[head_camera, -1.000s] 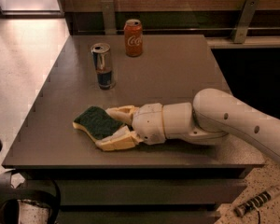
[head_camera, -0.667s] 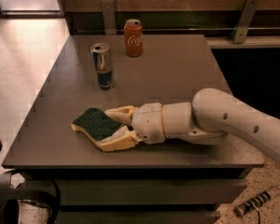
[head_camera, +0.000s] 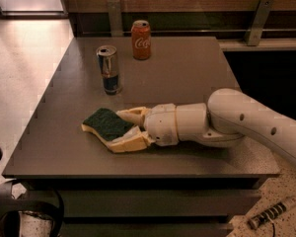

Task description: Move sponge near coke can

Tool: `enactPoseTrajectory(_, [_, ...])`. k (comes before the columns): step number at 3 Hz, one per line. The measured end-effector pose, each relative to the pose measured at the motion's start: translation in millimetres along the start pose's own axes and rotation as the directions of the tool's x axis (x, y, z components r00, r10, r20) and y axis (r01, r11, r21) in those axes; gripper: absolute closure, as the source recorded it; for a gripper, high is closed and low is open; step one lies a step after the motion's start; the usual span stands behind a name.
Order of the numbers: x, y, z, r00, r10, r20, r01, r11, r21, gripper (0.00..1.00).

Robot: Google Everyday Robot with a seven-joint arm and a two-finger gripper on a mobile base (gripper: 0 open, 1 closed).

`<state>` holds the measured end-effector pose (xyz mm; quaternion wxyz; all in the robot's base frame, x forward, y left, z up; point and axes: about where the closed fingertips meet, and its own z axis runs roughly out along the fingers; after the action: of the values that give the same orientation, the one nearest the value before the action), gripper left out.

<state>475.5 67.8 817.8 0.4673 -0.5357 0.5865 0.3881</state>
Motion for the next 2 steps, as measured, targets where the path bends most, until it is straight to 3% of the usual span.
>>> enactPoseTrajectory(1, [-1.2, -22.5, -12.3, 1.000, 0.028, -0.009, -0.028, 0.9995, 0.010, 1.00])
enactPoseTrajectory(2, [-12.7, -76.7, -52.7, 0.997, 0.057, -0.046, -0.053, 0.9957, 0.076, 1.00])
